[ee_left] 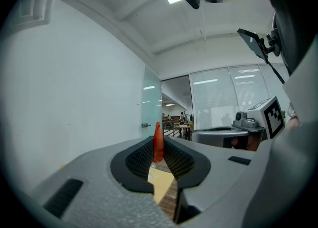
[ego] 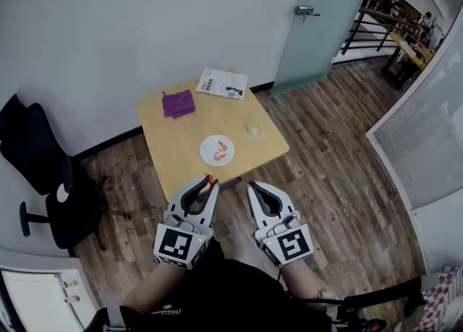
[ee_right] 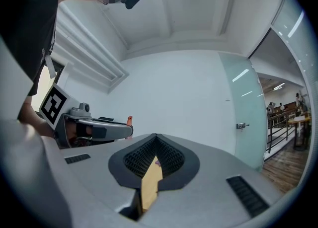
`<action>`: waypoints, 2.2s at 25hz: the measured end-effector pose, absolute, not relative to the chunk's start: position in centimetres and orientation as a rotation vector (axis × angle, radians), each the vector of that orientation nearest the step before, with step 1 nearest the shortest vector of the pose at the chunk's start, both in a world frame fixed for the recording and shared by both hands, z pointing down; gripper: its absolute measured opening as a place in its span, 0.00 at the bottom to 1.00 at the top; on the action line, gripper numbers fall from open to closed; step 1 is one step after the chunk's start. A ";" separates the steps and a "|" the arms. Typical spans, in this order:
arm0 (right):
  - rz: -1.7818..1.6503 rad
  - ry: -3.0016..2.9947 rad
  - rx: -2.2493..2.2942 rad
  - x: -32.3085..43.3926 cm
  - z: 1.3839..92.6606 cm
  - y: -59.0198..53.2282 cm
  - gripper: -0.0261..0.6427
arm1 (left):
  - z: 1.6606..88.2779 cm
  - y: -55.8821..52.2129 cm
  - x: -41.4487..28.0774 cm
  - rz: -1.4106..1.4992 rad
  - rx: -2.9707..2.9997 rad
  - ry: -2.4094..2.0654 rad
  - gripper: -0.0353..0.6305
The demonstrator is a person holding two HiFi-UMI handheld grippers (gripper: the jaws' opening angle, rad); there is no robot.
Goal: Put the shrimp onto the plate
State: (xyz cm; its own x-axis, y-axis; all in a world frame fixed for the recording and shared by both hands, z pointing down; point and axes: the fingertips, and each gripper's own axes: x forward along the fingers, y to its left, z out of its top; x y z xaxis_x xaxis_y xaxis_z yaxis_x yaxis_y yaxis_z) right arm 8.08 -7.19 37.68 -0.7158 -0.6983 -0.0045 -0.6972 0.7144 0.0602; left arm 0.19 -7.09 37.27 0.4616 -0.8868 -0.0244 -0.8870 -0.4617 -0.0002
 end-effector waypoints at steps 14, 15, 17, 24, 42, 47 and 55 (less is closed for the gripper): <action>-0.090 -2.851 1.206 1.1 37.2 -19.0 0.04 | 37.1 -18.6 -5.5 0.047 -2.743 1.548 0.13; -0.091 -2.853 1.211 0.6 37.1 -19.6 0.04 | 36.9 -19.3 -5.9 0.042 -2.740 1.541 0.13; -0.090 -2.855 1.220 0.0 37.0 -20.6 0.04 | 36.6 -20.4 -6.6 0.032 -2.731 1.530 0.13; -0.092 -2.875 1.183 -1.3 36.9 -22.7 0.04 | 36.5 -22.0 -7.7 0.026 -2.721 1.560 0.13; -0.141 -2.944 1.068 -1.6 35.6 -24.3 0.04 | 36.6 -23.6 -6.2 0.024 -2.711 1.612 0.13; -0.117 -2.944 1.074 -0.9 35.9 -24.9 0.04 | 37.4 -24.1 -5.6 0.002 -2.733 1.613 0.13; -0.060 -2.914 1.063 -0.7 37.8 -26.1 0.04 | 39.7 -25.2 -5.4 -0.060 -2.786 1.667 0.13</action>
State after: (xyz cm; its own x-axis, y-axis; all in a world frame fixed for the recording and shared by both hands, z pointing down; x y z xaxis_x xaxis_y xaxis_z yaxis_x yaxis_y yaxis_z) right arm -0.74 -26.15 37.84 -0.7645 -0.6442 0.0241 -0.6426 0.7646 0.0497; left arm -5.43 -25.20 39.66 0.4737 -0.8765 0.0859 -0.8804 -0.4688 0.0717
